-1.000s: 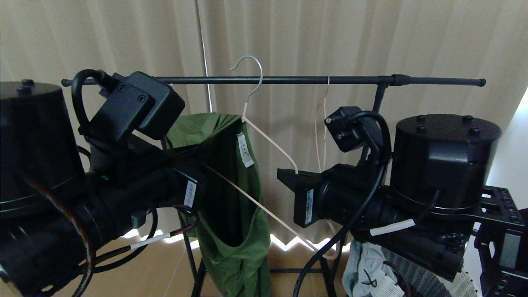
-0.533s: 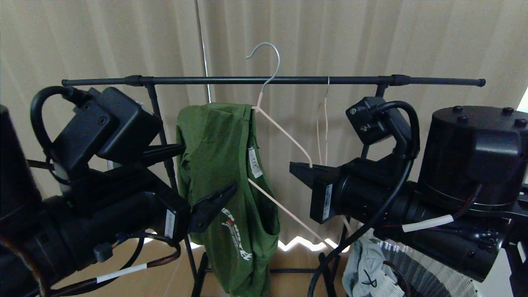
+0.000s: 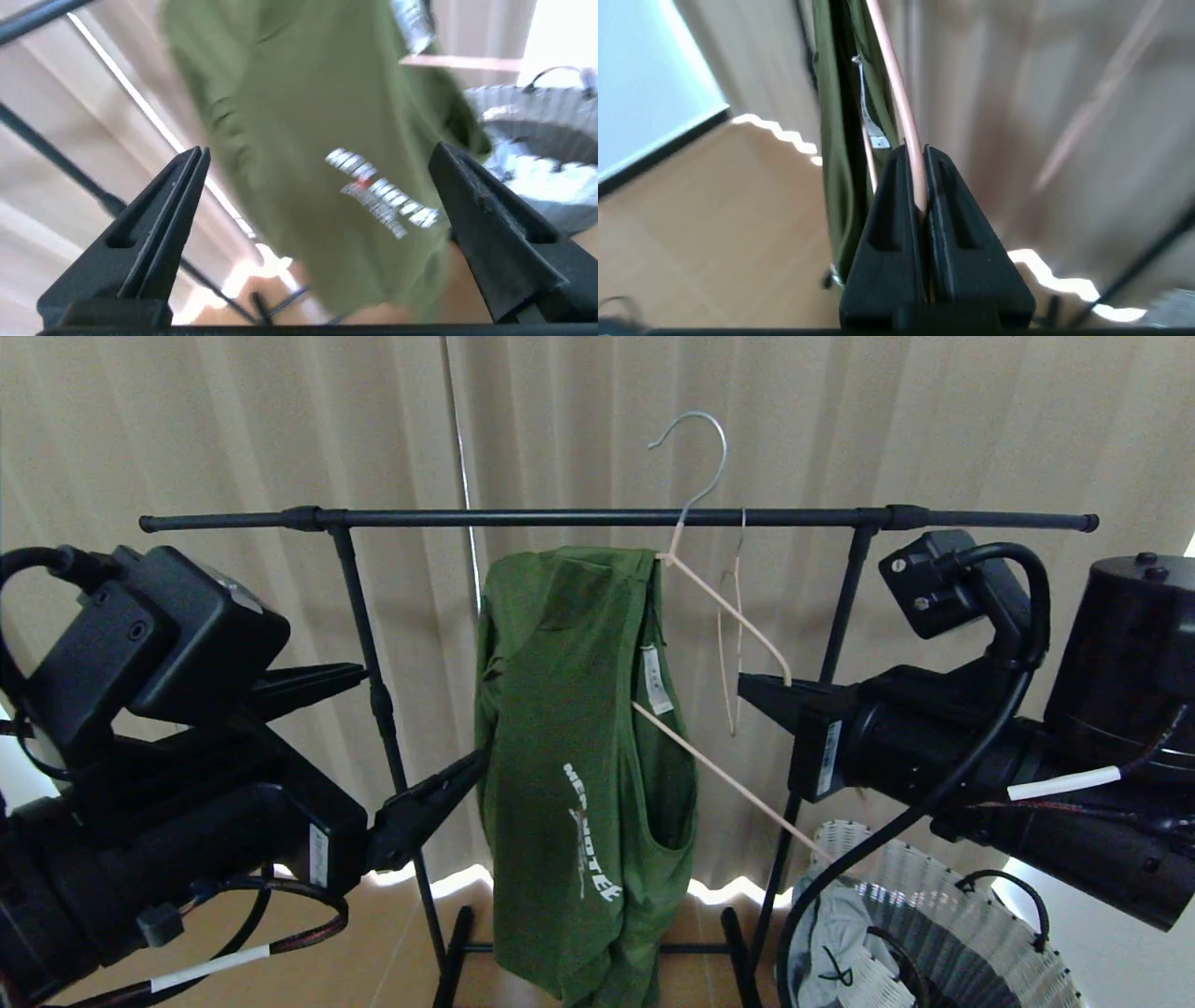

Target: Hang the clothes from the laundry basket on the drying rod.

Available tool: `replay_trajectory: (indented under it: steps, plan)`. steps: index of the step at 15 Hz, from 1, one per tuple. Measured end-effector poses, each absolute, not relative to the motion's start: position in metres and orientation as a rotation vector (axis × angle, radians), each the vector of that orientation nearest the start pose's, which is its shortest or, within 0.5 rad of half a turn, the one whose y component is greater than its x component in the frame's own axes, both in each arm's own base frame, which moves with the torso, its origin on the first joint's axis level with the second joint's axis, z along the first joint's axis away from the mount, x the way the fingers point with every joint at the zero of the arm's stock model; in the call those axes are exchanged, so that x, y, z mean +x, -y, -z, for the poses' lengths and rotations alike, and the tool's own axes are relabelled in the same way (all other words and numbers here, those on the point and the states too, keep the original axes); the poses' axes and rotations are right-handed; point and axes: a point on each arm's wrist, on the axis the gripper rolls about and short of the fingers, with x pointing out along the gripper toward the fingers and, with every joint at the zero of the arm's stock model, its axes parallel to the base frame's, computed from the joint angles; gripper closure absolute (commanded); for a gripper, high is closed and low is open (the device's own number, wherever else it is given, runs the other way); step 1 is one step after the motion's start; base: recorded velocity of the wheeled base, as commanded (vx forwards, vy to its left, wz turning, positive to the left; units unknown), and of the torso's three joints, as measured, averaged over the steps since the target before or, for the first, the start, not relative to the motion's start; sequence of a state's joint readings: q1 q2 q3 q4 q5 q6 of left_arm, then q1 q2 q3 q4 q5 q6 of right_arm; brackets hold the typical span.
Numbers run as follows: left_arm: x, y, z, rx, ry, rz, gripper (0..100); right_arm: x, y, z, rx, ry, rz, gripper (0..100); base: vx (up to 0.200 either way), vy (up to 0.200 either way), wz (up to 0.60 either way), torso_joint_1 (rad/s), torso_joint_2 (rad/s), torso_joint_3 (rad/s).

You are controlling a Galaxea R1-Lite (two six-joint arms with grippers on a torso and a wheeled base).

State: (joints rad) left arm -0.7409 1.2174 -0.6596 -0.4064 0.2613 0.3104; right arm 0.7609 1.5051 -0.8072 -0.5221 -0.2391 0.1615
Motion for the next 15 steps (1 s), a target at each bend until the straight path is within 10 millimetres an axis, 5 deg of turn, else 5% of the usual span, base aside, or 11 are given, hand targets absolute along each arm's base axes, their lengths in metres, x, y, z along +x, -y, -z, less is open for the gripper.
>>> replay_trajectory:
  steps: [8, 15]
  plan:
    - [0.164, 0.105, -0.252, 0.673, 0.147, 0.567, 0, 0.190, -0.138, -0.224, 0.015, -0.199, -0.694, 100, 0.000, 0.000, 0.00, 0.000, 0.00, 0.000]
    - [0.209, 0.128, -0.271, 0.813, 0.262, 0.649, 0, 0.189, -0.137, -0.227, -0.049, -0.160, -0.837, 100, 0.000, 0.000, 0.00, 0.000, 0.00, 0.000]
